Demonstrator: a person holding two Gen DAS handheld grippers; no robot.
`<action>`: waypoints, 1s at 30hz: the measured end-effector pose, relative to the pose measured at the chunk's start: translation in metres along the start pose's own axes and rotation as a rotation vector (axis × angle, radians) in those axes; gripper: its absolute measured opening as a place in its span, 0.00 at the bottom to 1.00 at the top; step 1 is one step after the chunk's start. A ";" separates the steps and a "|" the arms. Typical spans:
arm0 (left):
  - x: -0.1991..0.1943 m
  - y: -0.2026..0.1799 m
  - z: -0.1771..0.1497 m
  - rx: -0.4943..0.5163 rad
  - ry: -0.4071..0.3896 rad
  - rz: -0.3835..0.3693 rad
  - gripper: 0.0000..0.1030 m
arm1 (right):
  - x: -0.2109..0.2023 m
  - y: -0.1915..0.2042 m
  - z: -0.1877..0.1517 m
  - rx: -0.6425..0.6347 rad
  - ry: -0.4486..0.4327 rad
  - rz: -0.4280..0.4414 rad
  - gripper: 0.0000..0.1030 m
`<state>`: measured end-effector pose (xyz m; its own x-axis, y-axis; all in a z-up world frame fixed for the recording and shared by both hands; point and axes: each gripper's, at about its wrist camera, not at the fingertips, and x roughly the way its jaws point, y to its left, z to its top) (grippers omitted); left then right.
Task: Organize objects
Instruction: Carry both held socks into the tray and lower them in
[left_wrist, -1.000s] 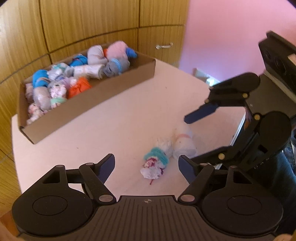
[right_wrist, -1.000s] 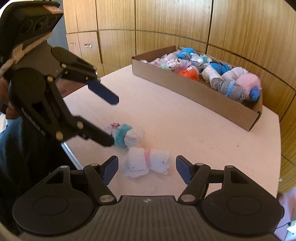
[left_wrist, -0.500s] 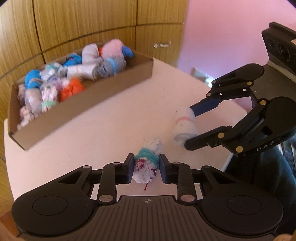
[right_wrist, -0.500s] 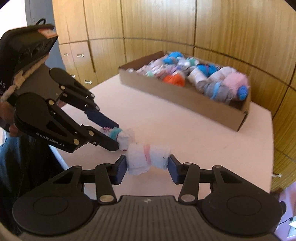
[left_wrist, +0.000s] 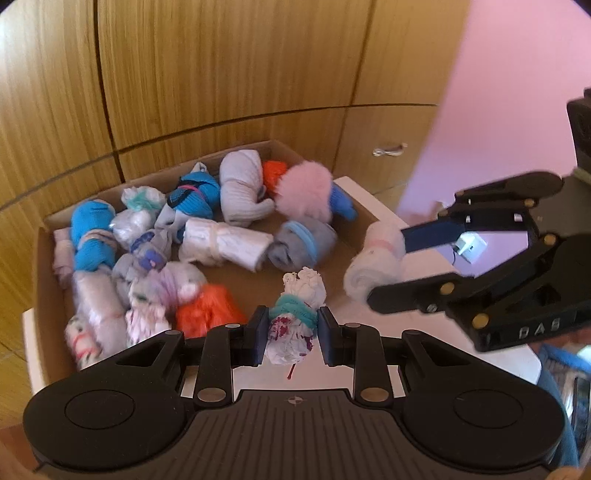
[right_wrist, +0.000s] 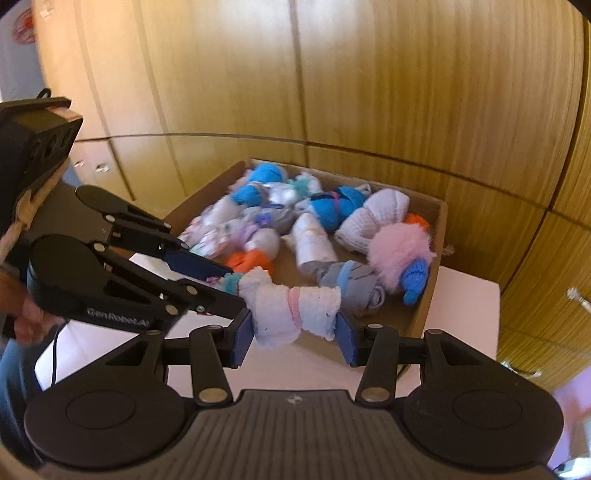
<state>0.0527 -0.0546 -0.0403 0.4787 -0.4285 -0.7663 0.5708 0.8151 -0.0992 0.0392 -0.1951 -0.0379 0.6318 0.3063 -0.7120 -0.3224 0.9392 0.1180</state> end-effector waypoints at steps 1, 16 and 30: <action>0.008 0.003 0.005 -0.001 0.014 0.008 0.33 | 0.006 -0.004 0.002 0.015 0.010 0.002 0.43; 0.061 0.022 0.016 0.059 0.103 0.060 0.34 | 0.066 -0.027 0.011 0.057 0.113 -0.030 0.42; 0.052 0.024 0.007 -0.044 0.070 0.108 0.48 | 0.062 -0.022 0.013 0.043 0.139 -0.112 0.51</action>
<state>0.0966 -0.0599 -0.0779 0.4868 -0.3104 -0.8165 0.4883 0.8718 -0.0403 0.0945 -0.1948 -0.0760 0.5577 0.1778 -0.8108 -0.2229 0.9730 0.0601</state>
